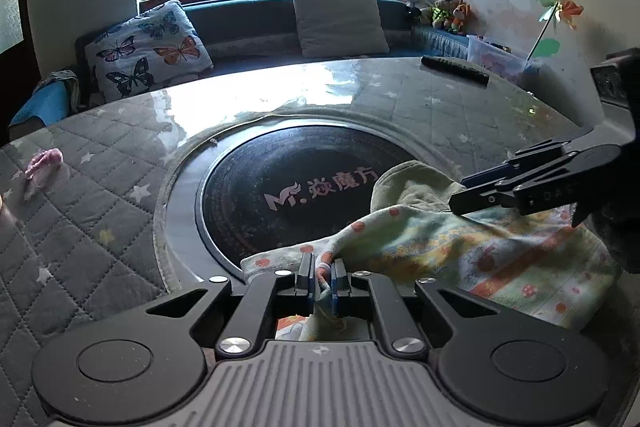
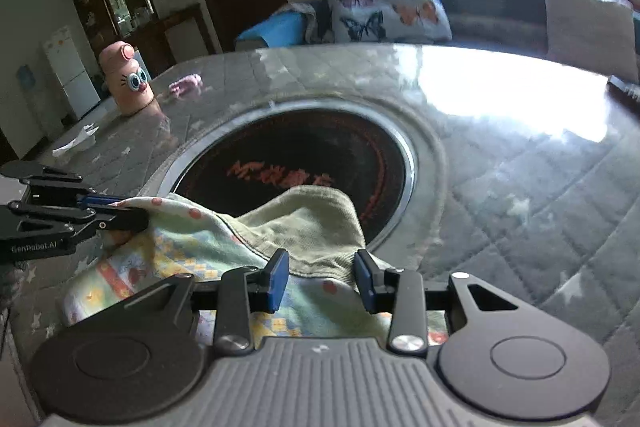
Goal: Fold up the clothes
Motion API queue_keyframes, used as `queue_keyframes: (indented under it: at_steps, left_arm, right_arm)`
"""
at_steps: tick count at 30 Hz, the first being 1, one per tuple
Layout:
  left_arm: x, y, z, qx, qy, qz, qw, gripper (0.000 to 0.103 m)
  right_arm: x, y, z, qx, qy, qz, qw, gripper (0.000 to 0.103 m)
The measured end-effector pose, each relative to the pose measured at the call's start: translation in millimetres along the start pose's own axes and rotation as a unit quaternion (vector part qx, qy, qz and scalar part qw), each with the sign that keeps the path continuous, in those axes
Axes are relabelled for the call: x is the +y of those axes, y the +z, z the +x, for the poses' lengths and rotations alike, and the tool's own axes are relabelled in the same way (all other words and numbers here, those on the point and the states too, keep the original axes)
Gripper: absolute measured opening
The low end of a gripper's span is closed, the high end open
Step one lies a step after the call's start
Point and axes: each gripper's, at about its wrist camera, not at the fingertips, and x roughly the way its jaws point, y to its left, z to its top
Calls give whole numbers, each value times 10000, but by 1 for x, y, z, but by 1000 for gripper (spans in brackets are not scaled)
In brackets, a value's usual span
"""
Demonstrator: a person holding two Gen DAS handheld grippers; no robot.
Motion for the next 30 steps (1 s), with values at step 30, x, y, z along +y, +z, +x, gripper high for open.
queue_keyframes:
  at_steps: [30]
  left_arm:
    - [12,19,-6,-262,623,-352,9971,19]
  right_arm:
    - [55,-35,-14,-347,-265,-747,9962,17]
